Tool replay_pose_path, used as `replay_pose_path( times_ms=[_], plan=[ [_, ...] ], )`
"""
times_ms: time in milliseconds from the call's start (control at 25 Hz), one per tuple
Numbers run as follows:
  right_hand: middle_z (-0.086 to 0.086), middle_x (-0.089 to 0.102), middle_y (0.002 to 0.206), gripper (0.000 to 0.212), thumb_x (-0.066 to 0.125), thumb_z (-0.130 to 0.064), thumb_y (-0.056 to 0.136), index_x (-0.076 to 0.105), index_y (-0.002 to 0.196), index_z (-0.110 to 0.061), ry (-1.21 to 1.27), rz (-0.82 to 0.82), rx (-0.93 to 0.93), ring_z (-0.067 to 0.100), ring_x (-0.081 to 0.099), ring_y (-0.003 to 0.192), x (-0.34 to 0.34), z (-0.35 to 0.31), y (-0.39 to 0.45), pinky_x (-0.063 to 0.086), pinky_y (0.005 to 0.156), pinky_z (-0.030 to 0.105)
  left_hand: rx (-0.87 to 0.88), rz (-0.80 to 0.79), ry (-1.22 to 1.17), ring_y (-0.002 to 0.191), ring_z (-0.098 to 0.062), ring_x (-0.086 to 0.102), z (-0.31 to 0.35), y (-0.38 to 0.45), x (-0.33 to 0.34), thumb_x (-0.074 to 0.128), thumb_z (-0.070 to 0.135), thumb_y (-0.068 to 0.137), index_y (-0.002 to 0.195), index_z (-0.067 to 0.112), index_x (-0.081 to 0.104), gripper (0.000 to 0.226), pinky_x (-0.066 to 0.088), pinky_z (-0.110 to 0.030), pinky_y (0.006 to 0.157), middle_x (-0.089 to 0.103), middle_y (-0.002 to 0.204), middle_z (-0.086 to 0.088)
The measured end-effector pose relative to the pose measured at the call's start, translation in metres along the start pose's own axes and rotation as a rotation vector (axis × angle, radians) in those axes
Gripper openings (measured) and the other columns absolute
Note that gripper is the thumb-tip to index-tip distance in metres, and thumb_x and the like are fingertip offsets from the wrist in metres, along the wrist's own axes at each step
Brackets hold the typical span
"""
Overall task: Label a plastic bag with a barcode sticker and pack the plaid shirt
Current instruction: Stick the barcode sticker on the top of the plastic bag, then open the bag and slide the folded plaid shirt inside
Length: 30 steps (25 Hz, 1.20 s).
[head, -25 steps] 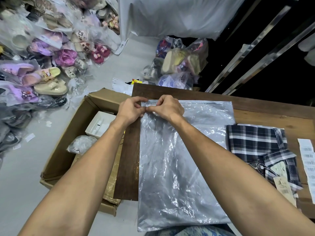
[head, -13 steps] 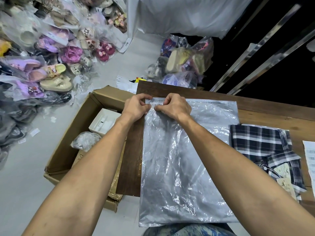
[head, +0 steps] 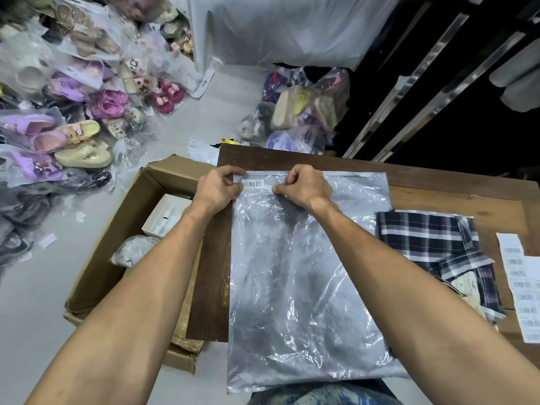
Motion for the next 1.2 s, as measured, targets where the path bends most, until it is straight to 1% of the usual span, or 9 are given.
replay_pose_path(
  times_ms=[240, 360, 480, 600, 680, 760, 840, 1040, 1200],
  plan=[
    [-0.013, 0.075, 0.085, 0.018, 0.08, -0.037, 0.084, 0.063, 0.085, -0.029, 0.251, -0.014, 0.031, 0.011, 0.07, 0.088, -0.001, 0.028, -0.013, 0.053, 0.078, 0.031, -0.014, 0.008, 0.057, 0.081, -0.023, 0.074, 0.011, -0.006, 0.0, 0.072, 0.022, 0.09, 0.103, 0.038, 0.071, 0.021, 0.056, -0.038, 0.089, 0.076, 0.077, -0.007],
    [-0.005, 0.071, 0.081, 0.008, 0.075, -0.022, 0.091, 0.069, 0.095, -0.026, 0.408, 0.04, 0.055, 0.013, 0.067, 0.075, -0.022, 0.062, -0.025, 0.052, 0.071, 0.027, -0.035, 0.037, 0.147, 0.098, -0.028, 0.07, 0.023, -0.012, 0.005, 0.061, 0.021, 0.093, 0.112, 0.033, 0.073, 0.026, 0.052, -0.036, 0.09, 0.076, 0.1, -0.007],
    [0.003, 0.071, 0.082, 0.017, 0.073, -0.01, 0.092, 0.069, 0.087, -0.025, 0.56, 0.088, 0.076, 0.017, 0.065, 0.071, -0.049, 0.098, -0.037, 0.056, 0.076, 0.032, -0.002, 0.041, 0.241, 0.1, -0.028, 0.068, 0.037, -0.02, 0.017, 0.052, 0.034, 0.089, 0.127, 0.038, 0.067, 0.041, 0.054, -0.039, 0.095, 0.069, 0.121, -0.011],
    [0.003, 0.075, 0.084, 0.023, 0.069, -0.003, 0.092, 0.069, 0.086, -0.025, 0.621, 0.151, 0.114, 0.02, 0.069, 0.078, -0.079, 0.14, -0.049, 0.057, 0.081, 0.037, 0.021, 0.057, 0.379, 0.118, -0.033, 0.059, 0.063, -0.031, 0.036, 0.055, 0.038, 0.092, 0.133, 0.044, 0.059, 0.042, 0.048, -0.044, 0.101, 0.056, 0.128, -0.012],
    [0.002, 0.076, 0.084, 0.026, 0.063, -0.001, 0.095, 0.069, 0.086, -0.025, 0.65, 0.197, 0.132, 0.021, 0.071, 0.079, -0.099, 0.167, -0.057, 0.057, 0.075, 0.035, 0.067, 0.058, 0.401, 0.122, -0.036, 0.055, 0.086, -0.042, 0.058, 0.056, 0.034, 0.092, 0.135, 0.037, 0.058, 0.043, 0.046, -0.044, 0.102, 0.054, 0.128, -0.015],
    [0.003, 0.074, 0.086, 0.03, 0.053, 0.004, 0.099, 0.067, 0.088, -0.02, 0.682, 0.183, 0.126, 0.015, 0.069, 0.073, -0.111, 0.188, -0.066, 0.054, 0.064, 0.021, 0.114, -0.02, 0.392, 0.123, -0.038, 0.052, 0.109, -0.055, 0.088, 0.056, 0.028, 0.091, 0.136, 0.031, 0.058, 0.045, 0.046, -0.043, 0.103, 0.052, 0.131, -0.018],
    [0.002, 0.074, 0.09, 0.031, 0.047, 0.005, 0.098, 0.067, 0.088, -0.016, 0.659, 0.172, 0.117, 0.015, 0.07, 0.078, -0.122, 0.205, -0.075, 0.054, 0.065, 0.021, 0.14, -0.102, 0.457, 0.126, -0.039, 0.046, 0.125, -0.072, 0.122, 0.057, 0.03, 0.092, 0.138, 0.03, 0.056, 0.046, 0.04, -0.042, 0.107, 0.05, 0.133, -0.018],
    [-0.011, 0.071, 0.099, 0.011, 0.066, -0.016, 0.097, 0.074, 0.103, -0.02, 0.248, 0.13, -0.174, 0.005, 0.062, 0.09, -0.144, 0.227, -0.115, 0.046, 0.081, 0.02, 0.169, -0.171, 0.673, 0.133, -0.039, 0.035, 0.137, -0.131, 0.2, 0.041, 0.064, 0.095, 0.145, 0.041, 0.045, 0.055, 0.03, -0.053, 0.112, 0.04, 0.142, -0.013],
    [-0.013, 0.057, 0.14, 0.047, 0.062, -0.063, 0.089, 0.066, 0.128, -0.037, -0.169, 0.029, -0.367, 0.01, 0.043, 0.131, -0.124, 0.248, -0.129, 0.033, 0.112, 0.037, 0.14, -0.104, 0.83, 0.138, -0.036, 0.032, 0.134, -0.145, 0.217, 0.035, 0.071, 0.094, 0.154, 0.046, 0.029, 0.064, 0.032, -0.053, 0.11, 0.03, 0.153, -0.012]
  ],
)
Point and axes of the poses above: each hand's wrist, its own y-axis towards the middle knuckle, its own x-axis out of the palm, z = x × y, the point moved 8 cm from there along y, towards the middle knuckle
